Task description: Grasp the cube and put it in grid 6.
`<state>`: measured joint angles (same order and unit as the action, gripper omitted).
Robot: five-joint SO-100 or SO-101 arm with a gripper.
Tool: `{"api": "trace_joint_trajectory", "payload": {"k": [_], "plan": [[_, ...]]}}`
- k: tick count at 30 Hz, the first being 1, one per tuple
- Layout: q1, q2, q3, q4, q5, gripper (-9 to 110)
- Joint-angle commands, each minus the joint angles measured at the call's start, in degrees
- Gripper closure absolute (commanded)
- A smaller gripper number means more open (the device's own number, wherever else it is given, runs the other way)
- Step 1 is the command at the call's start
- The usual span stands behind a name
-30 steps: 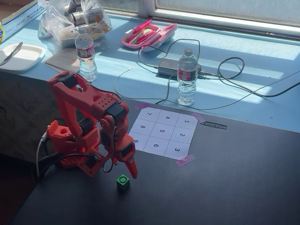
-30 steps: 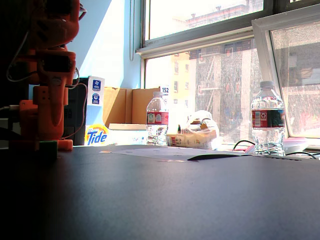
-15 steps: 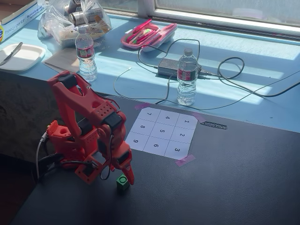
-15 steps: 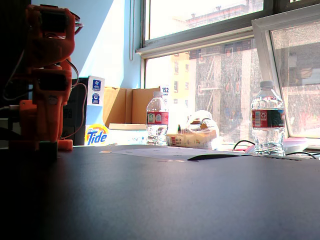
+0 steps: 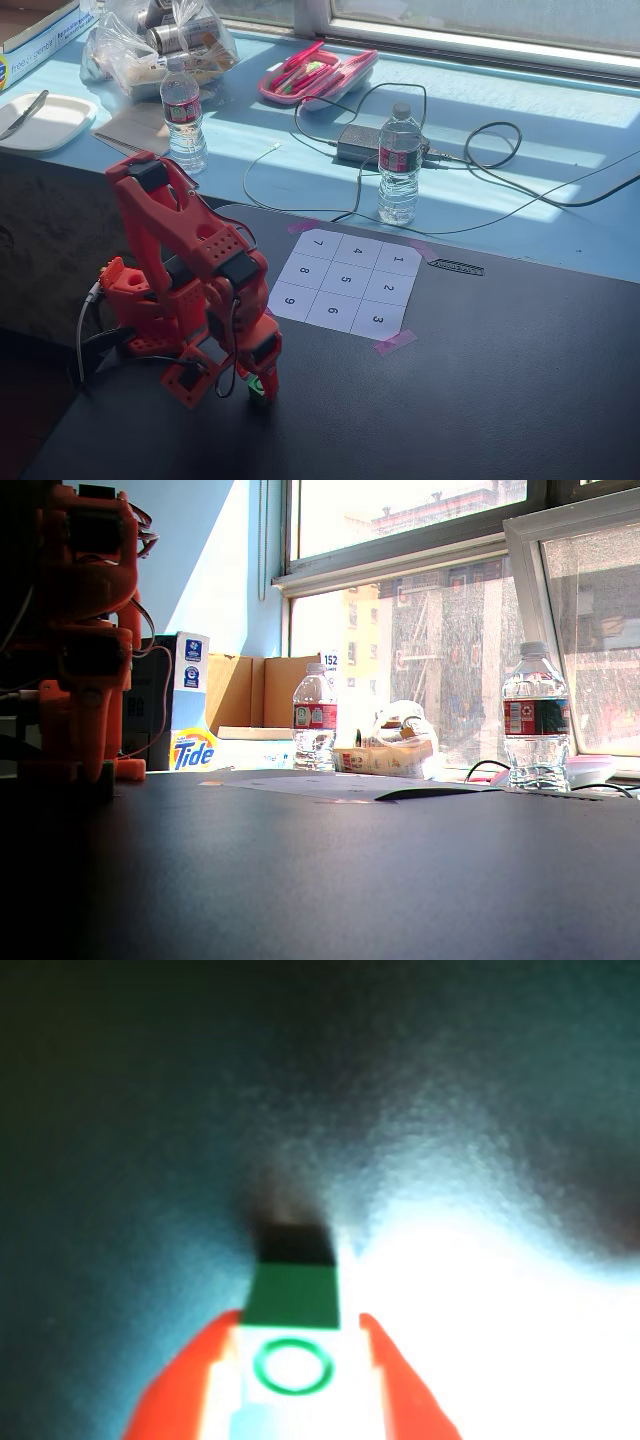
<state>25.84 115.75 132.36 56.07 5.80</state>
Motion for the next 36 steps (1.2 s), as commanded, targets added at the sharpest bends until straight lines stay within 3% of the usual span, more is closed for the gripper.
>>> {"api": "trace_joint_trajectory", "payload": {"k": [1,12,23,36], "plan": [[-0.18,-2.11,-1.58,0.35,-0.97,101],[-2.46,4.13,-6.06,5.01,-0.35,101],[-14.77,-0.53,-36.65,25.14,2.64,101],[-31.46,-17.84,-58.45,34.45,5.98,101]]}}
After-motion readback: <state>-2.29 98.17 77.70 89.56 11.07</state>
